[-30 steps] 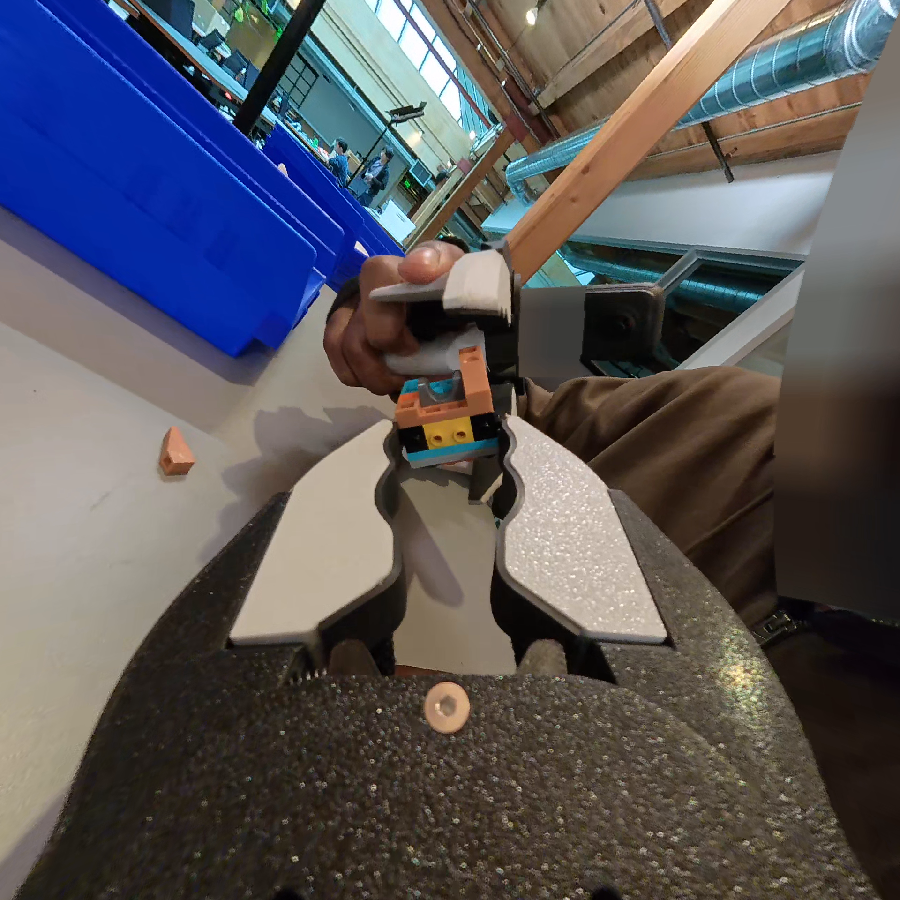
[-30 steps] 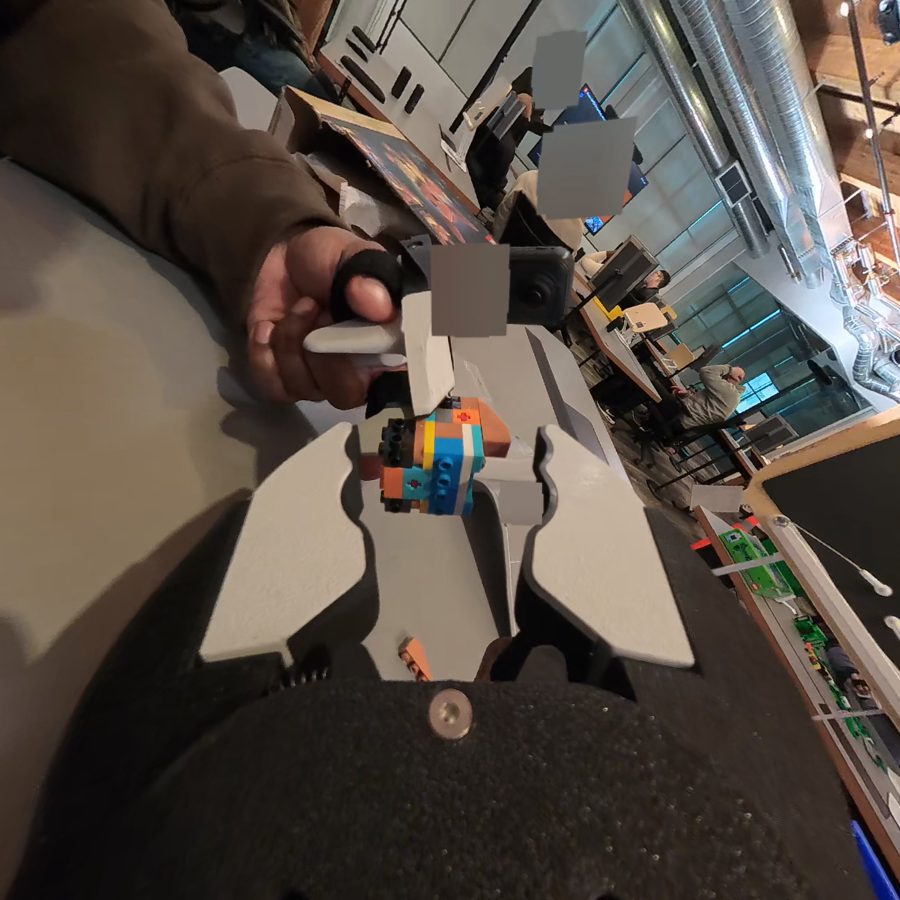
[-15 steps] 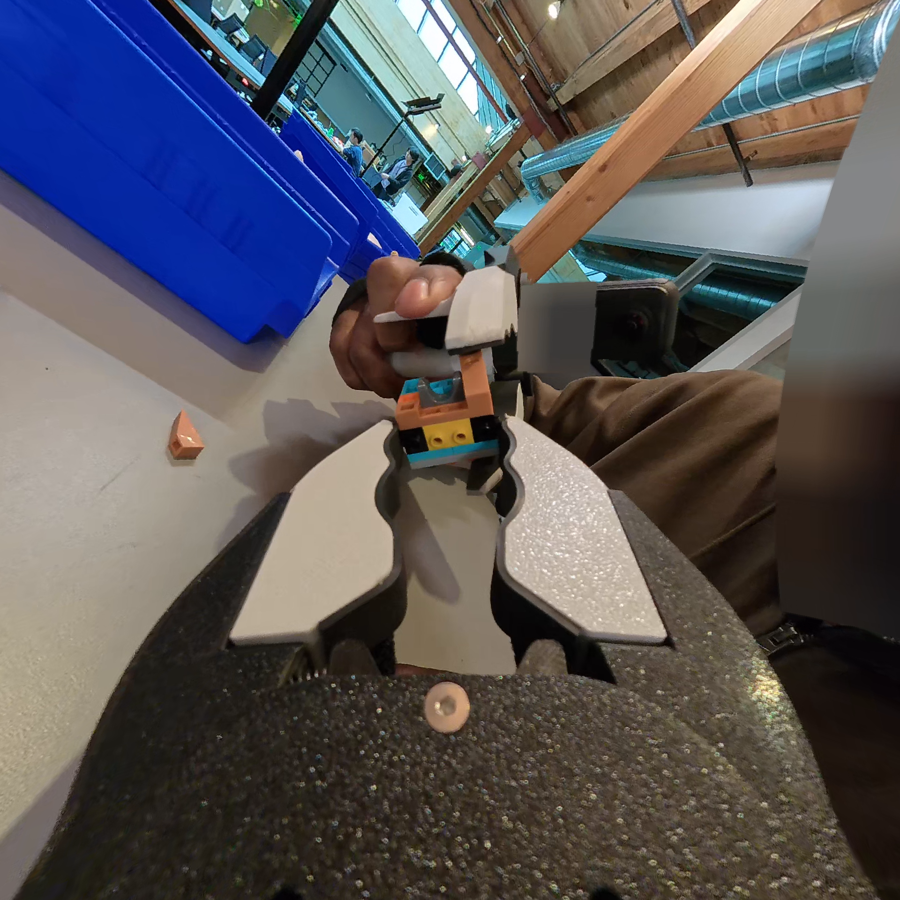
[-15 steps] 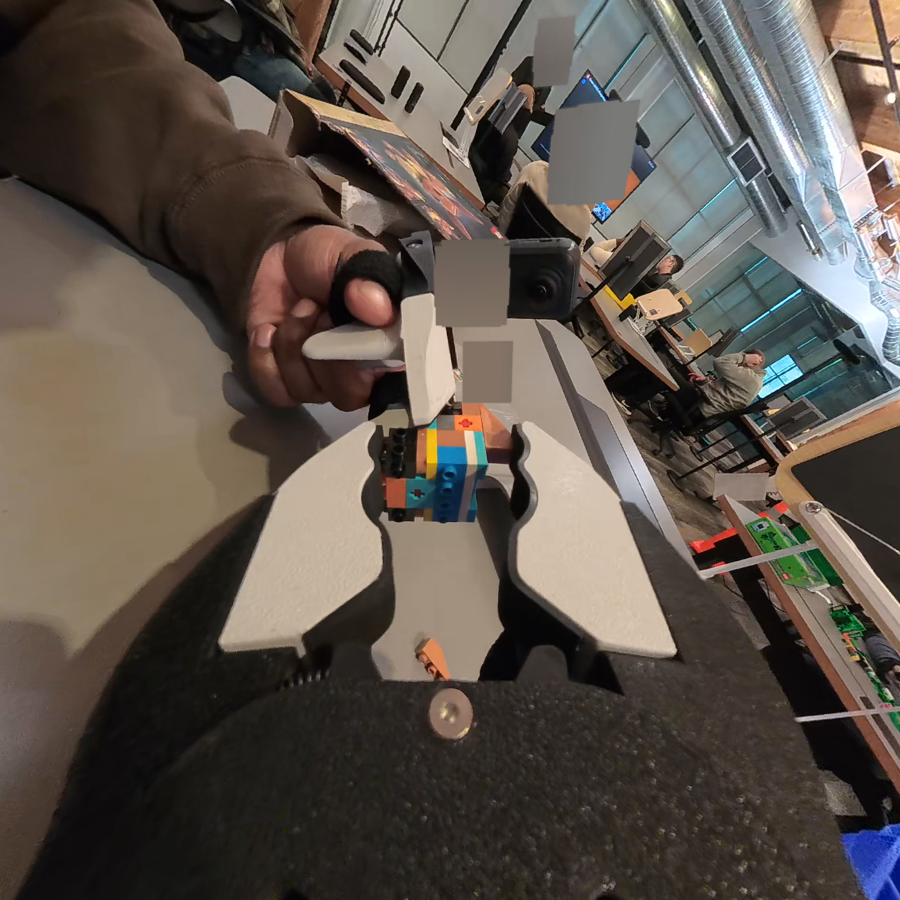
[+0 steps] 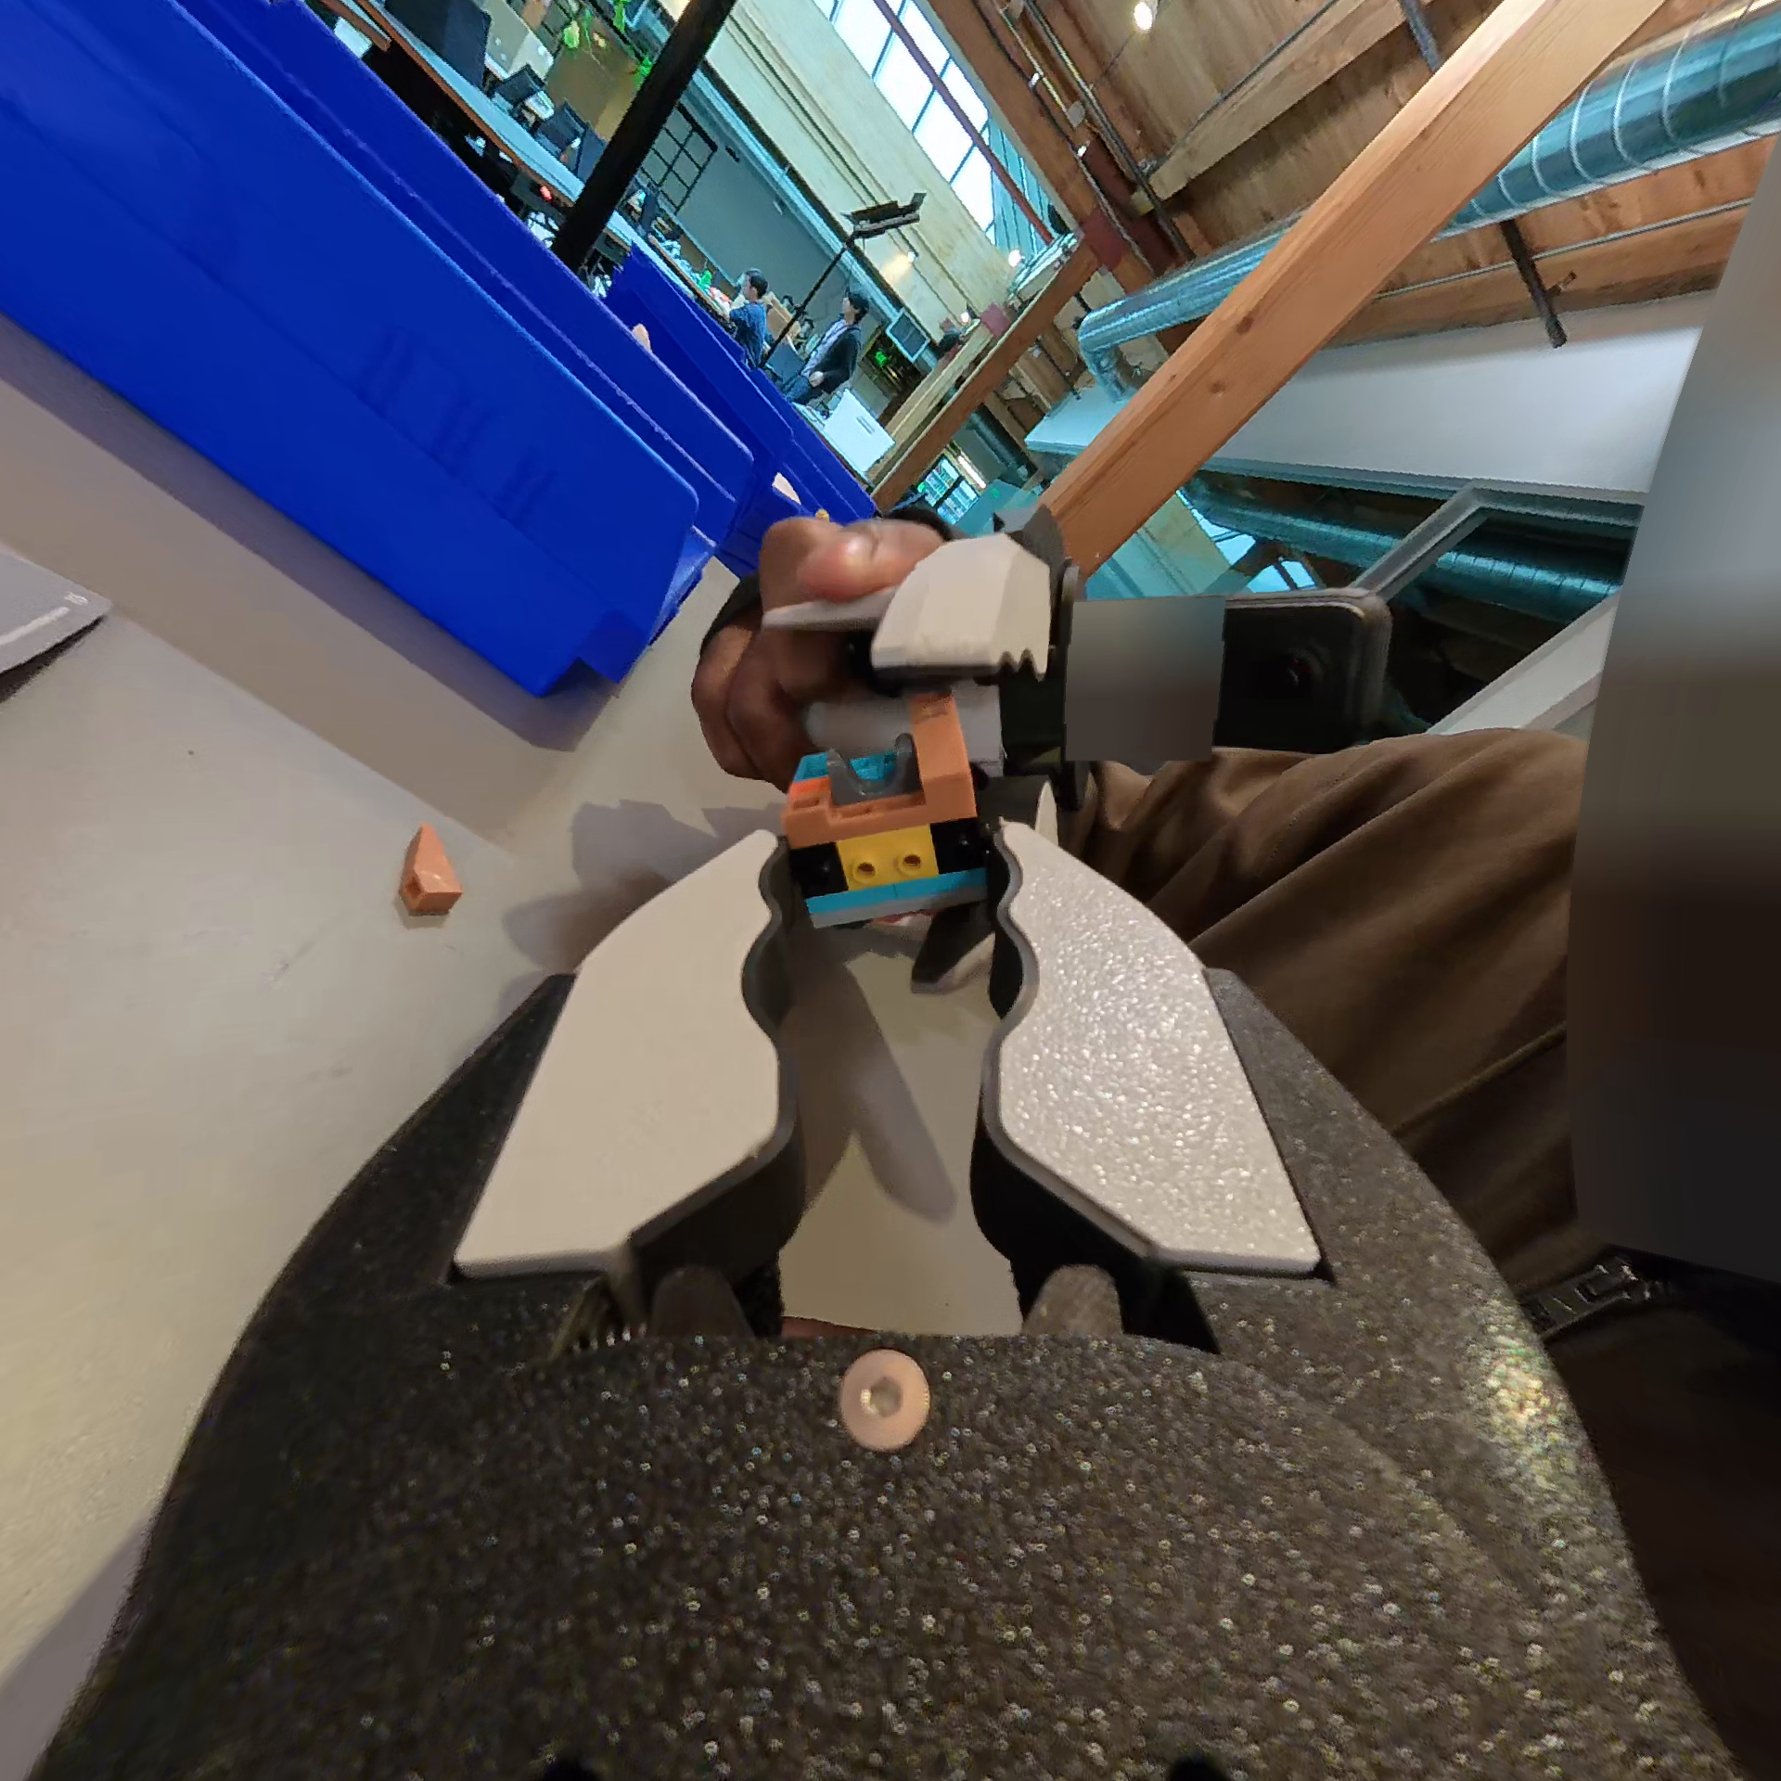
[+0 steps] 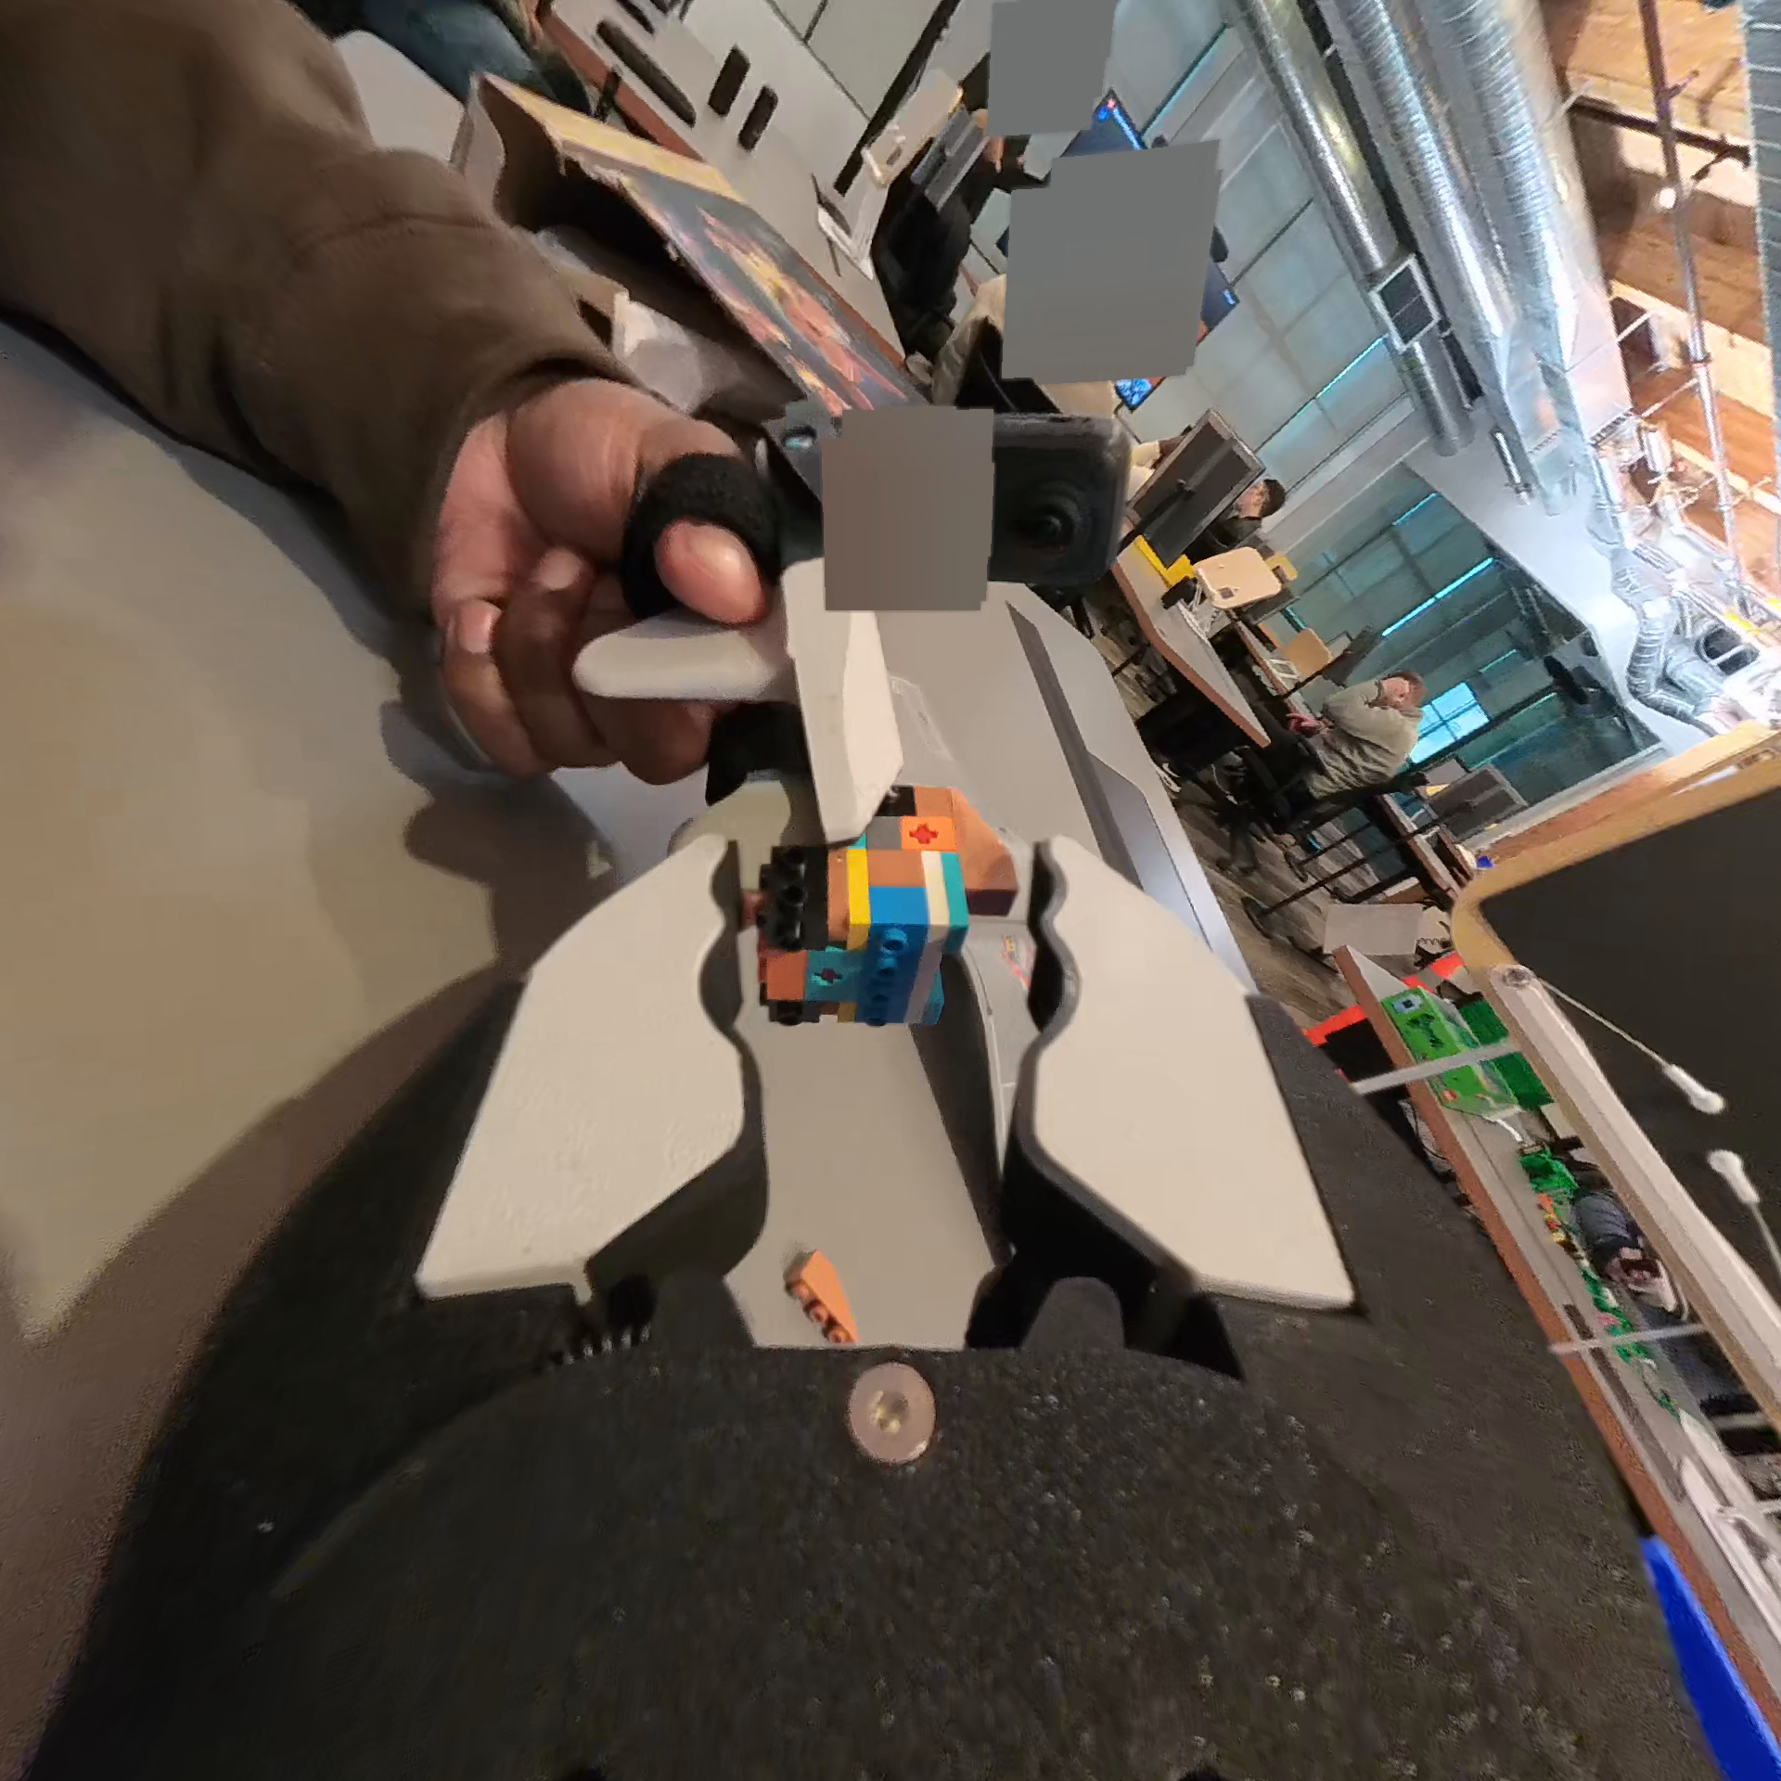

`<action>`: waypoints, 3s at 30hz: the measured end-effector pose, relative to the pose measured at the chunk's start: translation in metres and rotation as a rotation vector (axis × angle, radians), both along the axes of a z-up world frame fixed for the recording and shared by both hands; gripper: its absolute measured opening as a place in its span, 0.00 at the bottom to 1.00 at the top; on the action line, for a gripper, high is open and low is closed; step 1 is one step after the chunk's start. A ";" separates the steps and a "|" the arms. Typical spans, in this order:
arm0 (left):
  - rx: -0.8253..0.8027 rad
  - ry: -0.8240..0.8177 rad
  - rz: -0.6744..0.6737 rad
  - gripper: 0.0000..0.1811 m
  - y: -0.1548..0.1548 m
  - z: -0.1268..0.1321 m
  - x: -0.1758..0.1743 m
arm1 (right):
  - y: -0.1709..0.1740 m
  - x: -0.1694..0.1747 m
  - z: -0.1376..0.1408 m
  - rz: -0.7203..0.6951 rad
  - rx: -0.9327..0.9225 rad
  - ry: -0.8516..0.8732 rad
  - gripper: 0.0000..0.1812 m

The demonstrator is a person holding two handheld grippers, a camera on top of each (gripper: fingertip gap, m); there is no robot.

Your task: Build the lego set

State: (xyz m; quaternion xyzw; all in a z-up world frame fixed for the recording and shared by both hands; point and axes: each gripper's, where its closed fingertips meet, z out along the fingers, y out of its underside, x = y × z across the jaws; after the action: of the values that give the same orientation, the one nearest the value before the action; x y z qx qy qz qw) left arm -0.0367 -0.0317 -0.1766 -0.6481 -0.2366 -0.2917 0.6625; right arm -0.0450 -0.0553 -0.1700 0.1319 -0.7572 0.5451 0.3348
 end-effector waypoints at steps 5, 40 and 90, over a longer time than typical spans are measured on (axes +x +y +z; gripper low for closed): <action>0.015 -0.014 -0.032 0.21 0.000 0.001 0.004 | 0.002 0.001 0.003 0.016 -0.001 -0.013 0.35; -0.070 1.237 0.192 0.14 -0.014 0.025 0.021 | -0.001 0.027 0.013 0.163 -0.099 -0.158 0.27; -0.018 1.232 0.201 0.14 -0.014 0.029 0.027 | -0.004 0.032 0.014 0.187 -0.099 -0.168 0.27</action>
State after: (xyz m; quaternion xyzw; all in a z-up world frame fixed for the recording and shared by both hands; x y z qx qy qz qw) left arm -0.0093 -0.0460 -0.1479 -0.6775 0.1267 0.2012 0.6961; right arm -0.0125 -0.0589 -0.1562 0.1390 -0.7393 0.6196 0.2241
